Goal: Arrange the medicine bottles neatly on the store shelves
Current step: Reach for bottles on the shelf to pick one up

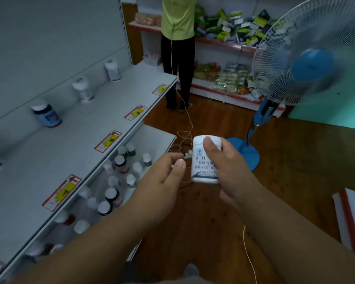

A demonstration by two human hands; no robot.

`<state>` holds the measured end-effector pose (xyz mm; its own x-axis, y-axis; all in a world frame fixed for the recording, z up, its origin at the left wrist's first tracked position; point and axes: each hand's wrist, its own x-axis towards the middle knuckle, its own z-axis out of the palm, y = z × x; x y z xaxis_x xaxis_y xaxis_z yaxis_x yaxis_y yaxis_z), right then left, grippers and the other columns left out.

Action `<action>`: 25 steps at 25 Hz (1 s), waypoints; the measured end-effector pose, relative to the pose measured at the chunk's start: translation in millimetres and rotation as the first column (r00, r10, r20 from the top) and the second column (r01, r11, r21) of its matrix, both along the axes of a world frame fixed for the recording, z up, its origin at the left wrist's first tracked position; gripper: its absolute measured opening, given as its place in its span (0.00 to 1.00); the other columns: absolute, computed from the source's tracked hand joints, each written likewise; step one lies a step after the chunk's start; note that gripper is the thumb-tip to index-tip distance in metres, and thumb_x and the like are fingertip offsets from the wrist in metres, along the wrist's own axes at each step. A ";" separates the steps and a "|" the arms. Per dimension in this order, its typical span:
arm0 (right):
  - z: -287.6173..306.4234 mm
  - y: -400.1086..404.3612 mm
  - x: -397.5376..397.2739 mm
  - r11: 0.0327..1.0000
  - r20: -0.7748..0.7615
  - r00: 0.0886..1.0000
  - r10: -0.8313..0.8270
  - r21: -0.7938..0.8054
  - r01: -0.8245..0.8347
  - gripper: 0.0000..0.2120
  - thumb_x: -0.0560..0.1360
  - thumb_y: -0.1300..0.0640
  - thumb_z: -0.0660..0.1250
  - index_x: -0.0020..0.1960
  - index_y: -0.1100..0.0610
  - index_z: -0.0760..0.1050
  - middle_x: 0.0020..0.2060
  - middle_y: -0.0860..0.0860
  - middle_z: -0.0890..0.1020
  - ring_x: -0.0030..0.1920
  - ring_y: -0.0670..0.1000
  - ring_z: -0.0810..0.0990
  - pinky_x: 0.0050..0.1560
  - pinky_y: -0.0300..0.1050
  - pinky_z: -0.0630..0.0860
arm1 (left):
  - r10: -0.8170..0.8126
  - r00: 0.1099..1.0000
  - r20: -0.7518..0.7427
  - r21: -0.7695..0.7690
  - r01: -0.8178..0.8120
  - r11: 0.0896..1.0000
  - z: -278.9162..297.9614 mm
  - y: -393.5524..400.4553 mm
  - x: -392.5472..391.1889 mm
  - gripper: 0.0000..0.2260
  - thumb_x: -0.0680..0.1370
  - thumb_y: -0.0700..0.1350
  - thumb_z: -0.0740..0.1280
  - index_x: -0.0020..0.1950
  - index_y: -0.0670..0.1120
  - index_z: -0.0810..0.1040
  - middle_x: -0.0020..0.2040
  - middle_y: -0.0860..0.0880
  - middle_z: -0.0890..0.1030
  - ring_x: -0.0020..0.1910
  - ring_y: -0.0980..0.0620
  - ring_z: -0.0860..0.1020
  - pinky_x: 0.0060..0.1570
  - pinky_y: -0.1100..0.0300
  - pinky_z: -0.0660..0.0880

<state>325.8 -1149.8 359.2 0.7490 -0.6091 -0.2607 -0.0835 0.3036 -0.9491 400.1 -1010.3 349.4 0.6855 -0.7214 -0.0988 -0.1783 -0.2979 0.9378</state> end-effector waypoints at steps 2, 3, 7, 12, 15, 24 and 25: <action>-2.2 -30.7 26.8 0.999 0.020 0.999 0.039 -0.039 -0.038 0.17 0.71 0.46 0.69 0.57 0.50 0.76 0.47 0.54 0.84 0.45 0.52 0.85 0.40 0.50 0.83 | 0.009 0.999 0.032 0.015 -0.009 1.000 -7.3 -30.1 21.8 0.13 0.81 0.58 0.53 0.61 0.60 0.72 0.53 0.63 0.78 0.53 0.69 0.74 0.46 0.70 0.70; -5.8 -44.5 41.2 0.998 0.015 0.998 0.054 -0.043 -0.053 0.13 0.74 0.48 0.68 0.57 0.49 0.76 0.47 0.53 0.84 0.45 0.51 0.86 0.39 0.49 0.83 | 0.006 0.999 0.043 0.023 -0.007 1.000 -10.7 -43.7 34.8 0.17 0.79 0.60 0.52 0.63 0.59 0.72 0.55 0.62 0.78 0.54 0.67 0.75 0.48 0.70 0.70; -14.0 -98.1 102.3 0.995 0.012 0.997 0.070 -0.071 -0.069 0.13 0.79 0.53 0.65 0.63 0.50 0.74 0.50 0.52 0.83 0.47 0.50 0.85 0.47 0.50 0.83 | -0.011 0.999 0.054 0.018 0.010 1.000 -20.2 -97.8 94.2 0.27 0.73 0.66 0.50 0.66 0.56 0.71 0.56 0.59 0.78 0.55 0.64 0.76 0.50 0.71 0.73; -4.4 -181.2 160.8 0.995 -0.012 1.000 0.017 -0.096 -0.018 0.16 0.79 0.53 0.65 0.66 0.52 0.73 0.55 0.56 0.82 0.52 0.54 0.84 0.54 0.57 0.82 | -0.072 0.994 0.085 0.032 0.069 0.997 -13.5 -182.3 172.0 0.20 0.74 0.66 0.52 0.62 0.62 0.68 0.54 0.64 0.76 0.52 0.73 0.73 0.41 0.76 0.72; -0.3 -222.7 189.2 0.993 0.003 0.999 0.049 -0.108 -0.049 0.16 0.78 0.52 0.66 0.65 0.51 0.74 0.56 0.56 0.82 0.52 0.53 0.84 0.52 0.54 0.82 | -0.084 0.990 0.114 0.025 0.082 0.996 -6.7 -217.7 201.9 0.26 0.71 0.69 0.53 0.66 0.61 0.68 0.58 0.62 0.76 0.54 0.70 0.74 0.46 0.73 0.75; -9.7 -304.2 336.3 0.870 -0.006 0.879 0.476 -0.139 -0.472 0.25 0.68 0.49 0.71 0.64 0.49 0.73 0.58 0.53 0.82 0.55 0.54 0.83 0.54 0.54 0.82 | 0.315 0.908 0.277 0.148 -0.364 0.920 -20.5 -264.6 282.1 0.32 0.73 0.72 0.50 0.71 0.57 0.66 0.66 0.58 0.72 0.60 0.61 0.72 0.60 0.62 0.70; -10.6 -309.2 352.2 0.832 -0.020 0.845 0.535 -0.159 -0.531 0.22 0.70 0.50 0.72 0.63 0.47 0.73 0.58 0.51 0.81 0.56 0.53 0.83 0.54 0.53 0.82 | 0.353 0.890 0.288 0.186 -0.414 0.891 -20.7 -266.3 287.5 0.34 0.72 0.72 0.50 0.73 0.56 0.65 0.68 0.57 0.71 0.62 0.60 0.71 0.62 0.59 0.70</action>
